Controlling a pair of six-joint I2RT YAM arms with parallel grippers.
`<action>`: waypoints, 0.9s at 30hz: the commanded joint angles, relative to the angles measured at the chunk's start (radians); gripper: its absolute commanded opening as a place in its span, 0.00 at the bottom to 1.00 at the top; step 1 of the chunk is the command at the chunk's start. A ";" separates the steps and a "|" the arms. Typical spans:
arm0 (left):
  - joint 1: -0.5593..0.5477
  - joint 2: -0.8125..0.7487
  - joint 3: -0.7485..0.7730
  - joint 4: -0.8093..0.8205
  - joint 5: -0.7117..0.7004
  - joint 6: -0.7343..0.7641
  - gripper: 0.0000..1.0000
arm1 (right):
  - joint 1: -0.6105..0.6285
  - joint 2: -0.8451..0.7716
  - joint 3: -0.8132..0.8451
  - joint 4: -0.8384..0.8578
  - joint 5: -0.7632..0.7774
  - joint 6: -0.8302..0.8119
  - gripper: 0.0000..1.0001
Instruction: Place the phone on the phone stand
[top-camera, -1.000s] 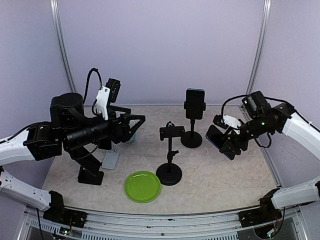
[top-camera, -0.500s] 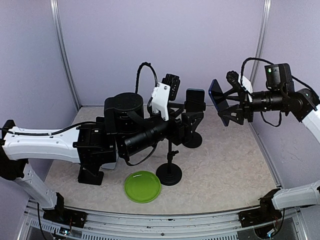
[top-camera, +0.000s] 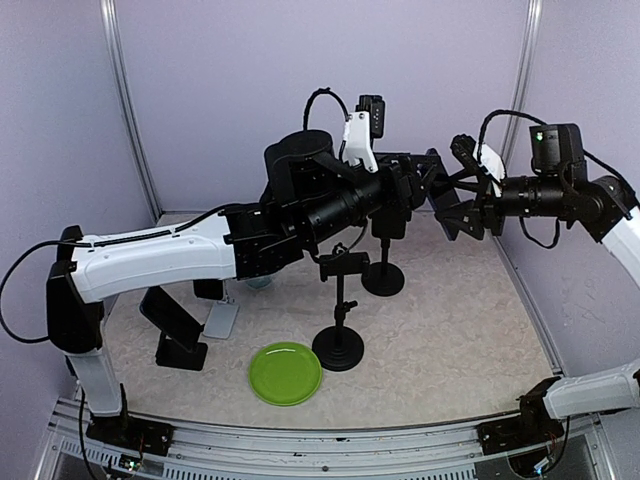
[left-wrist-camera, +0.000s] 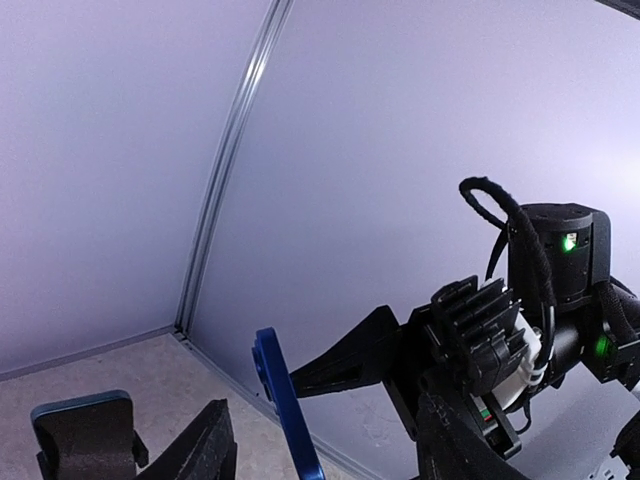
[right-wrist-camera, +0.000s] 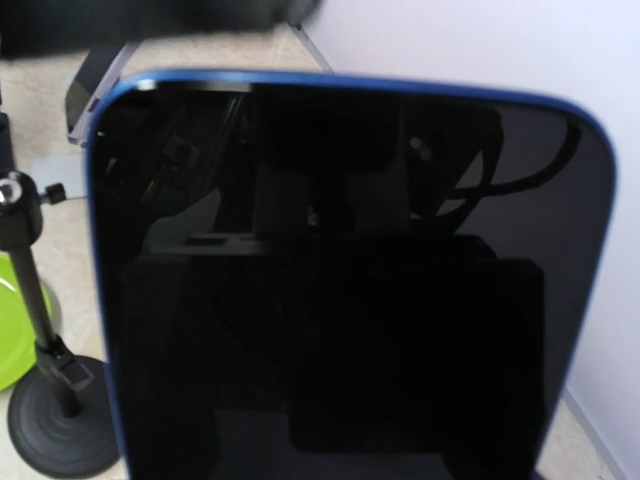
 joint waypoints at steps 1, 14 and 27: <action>-0.001 0.045 0.046 0.016 0.091 -0.032 0.58 | 0.005 -0.040 -0.006 0.072 0.022 -0.005 0.53; 0.035 0.114 0.074 0.074 0.184 -0.085 0.36 | 0.005 -0.042 -0.013 0.082 -0.008 0.013 0.52; 0.041 0.177 0.151 0.048 0.180 -0.087 0.16 | 0.005 -0.045 -0.021 0.101 0.005 0.035 0.50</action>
